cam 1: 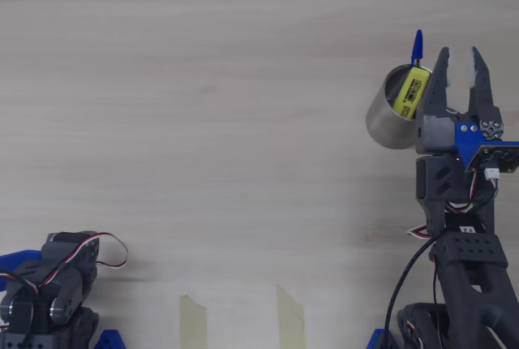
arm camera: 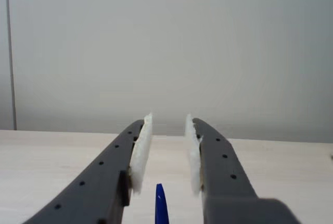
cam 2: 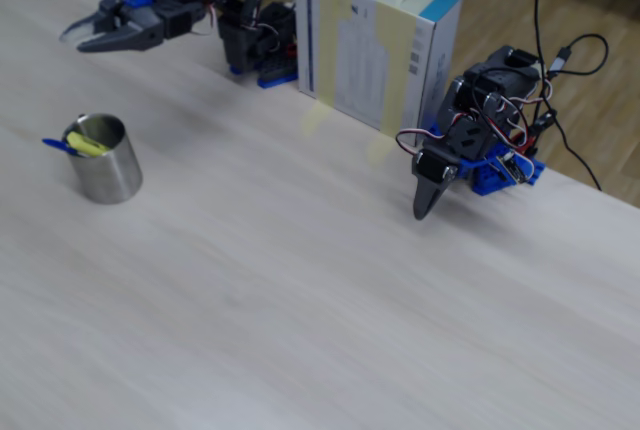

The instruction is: Grab the yellow pen and put it in the silver cup.

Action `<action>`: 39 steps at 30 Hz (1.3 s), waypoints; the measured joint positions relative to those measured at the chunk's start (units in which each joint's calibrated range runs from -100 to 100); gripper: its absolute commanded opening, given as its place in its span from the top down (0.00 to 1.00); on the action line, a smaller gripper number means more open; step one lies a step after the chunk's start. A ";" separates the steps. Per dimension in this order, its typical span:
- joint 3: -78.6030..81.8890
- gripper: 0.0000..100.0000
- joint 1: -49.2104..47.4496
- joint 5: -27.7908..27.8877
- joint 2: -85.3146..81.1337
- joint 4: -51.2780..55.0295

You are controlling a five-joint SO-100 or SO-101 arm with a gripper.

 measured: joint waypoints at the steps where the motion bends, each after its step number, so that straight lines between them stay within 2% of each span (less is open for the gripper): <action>1: 0.45 0.88 0.00 0.00 -1.00 0.84; 17: 10.63 0.97 0.00 0.00 -19.24 11.30; 32: 19.83 0.97 0.50 0.00 -31.99 21.60; 39: 23.94 0.97 0.42 0.00 -36.32 22.02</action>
